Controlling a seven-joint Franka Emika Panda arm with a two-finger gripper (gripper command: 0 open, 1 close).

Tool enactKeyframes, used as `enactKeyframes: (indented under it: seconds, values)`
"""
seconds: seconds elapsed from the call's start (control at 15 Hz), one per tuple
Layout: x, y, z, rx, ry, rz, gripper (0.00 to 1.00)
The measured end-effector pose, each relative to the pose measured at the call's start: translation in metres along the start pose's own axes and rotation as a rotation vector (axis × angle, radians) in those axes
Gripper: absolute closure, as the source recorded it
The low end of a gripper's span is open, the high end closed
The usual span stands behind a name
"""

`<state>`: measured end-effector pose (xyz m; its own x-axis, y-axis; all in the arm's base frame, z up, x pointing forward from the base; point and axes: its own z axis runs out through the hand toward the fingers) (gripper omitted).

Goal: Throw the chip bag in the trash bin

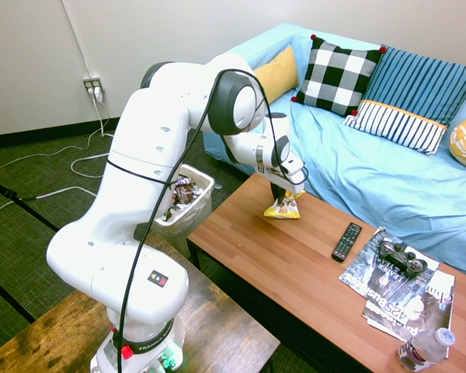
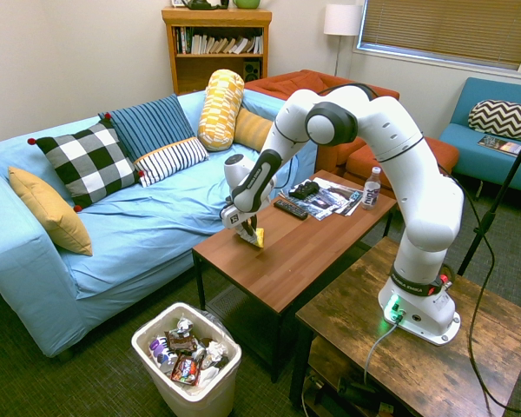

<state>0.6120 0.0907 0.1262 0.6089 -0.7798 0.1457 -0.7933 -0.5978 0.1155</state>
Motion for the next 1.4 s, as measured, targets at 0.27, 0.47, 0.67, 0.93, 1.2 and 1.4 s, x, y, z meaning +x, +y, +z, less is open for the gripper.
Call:
enactKeyframes:
  seconds: [0.27, 0.47, 0.67, 0.93, 1.2, 1.4]
  values:
    - [-0.023, -0.019, -0.04, 0.052, 0.028, -0.031, 1.0]
    - [-0.102, -0.047, -0.106, 0.074, 0.072, -0.108, 1.0]
    - [-0.213, -0.071, -0.149, 0.076, 0.102, -0.209, 1.0]
    - [-0.333, -0.091, -0.149, 0.046, 0.12, -0.33, 1.0]
    - [-0.414, -0.102, -0.113, 0.011, 0.127, -0.423, 0.0]
    - [-0.432, -0.107, -0.106, -0.005, 0.14, -0.444, 0.0]
